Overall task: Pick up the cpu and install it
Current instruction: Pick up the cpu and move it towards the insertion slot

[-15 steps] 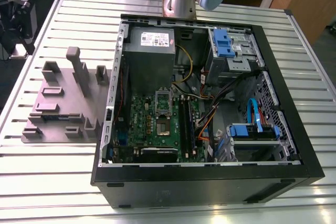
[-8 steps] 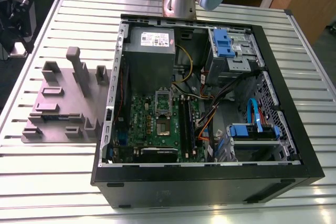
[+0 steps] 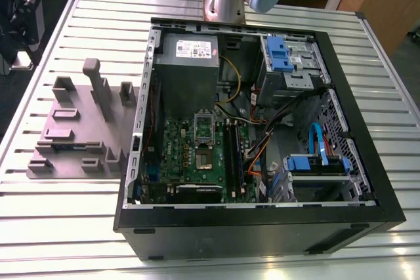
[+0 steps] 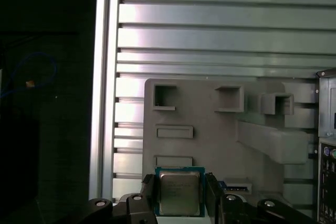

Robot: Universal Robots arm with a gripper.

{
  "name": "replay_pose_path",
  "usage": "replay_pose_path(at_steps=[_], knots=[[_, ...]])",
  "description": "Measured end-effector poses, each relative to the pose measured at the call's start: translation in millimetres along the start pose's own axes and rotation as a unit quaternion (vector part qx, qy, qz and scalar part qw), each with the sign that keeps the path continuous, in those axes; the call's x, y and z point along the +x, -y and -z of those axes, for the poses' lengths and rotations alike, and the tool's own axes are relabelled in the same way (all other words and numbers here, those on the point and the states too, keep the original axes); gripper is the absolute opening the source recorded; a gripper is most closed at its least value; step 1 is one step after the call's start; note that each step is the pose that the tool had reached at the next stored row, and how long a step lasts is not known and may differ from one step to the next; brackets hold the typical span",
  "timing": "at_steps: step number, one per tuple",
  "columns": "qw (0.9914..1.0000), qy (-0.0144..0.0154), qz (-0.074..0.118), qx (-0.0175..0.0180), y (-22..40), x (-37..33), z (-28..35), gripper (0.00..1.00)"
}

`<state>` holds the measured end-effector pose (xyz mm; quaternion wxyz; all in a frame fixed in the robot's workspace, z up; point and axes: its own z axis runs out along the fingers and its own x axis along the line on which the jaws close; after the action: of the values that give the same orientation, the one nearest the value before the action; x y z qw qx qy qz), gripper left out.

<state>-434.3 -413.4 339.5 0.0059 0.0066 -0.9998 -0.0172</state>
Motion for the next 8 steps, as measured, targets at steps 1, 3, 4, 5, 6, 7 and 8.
replay_pose_path(at_steps=[1,3,4,5,6,7,8], knots=[[1.00000,0.0000,0.000,0.0000,0.0,0.0,0.2,0.47],[1.00000,0.0000,0.000,0.0000,0.0,0.0,0.6,0.47],[1.00000,0.0000,0.000,0.0000,0.0,0.0,0.8,0.47],[1.00000,0.0000,0.000,0.0000,0.0,0.0,1.0,0.47],[1.00000,0.0000,0.000,0.0000,0.0,0.0,1.2,0.47],[1.00000,0.0000,0.000,0.0000,0.0,0.0,1.3,0.47],[1.00000,-0.0001,0.000,0.0001,0.0,0.0,1.6,0.47]])
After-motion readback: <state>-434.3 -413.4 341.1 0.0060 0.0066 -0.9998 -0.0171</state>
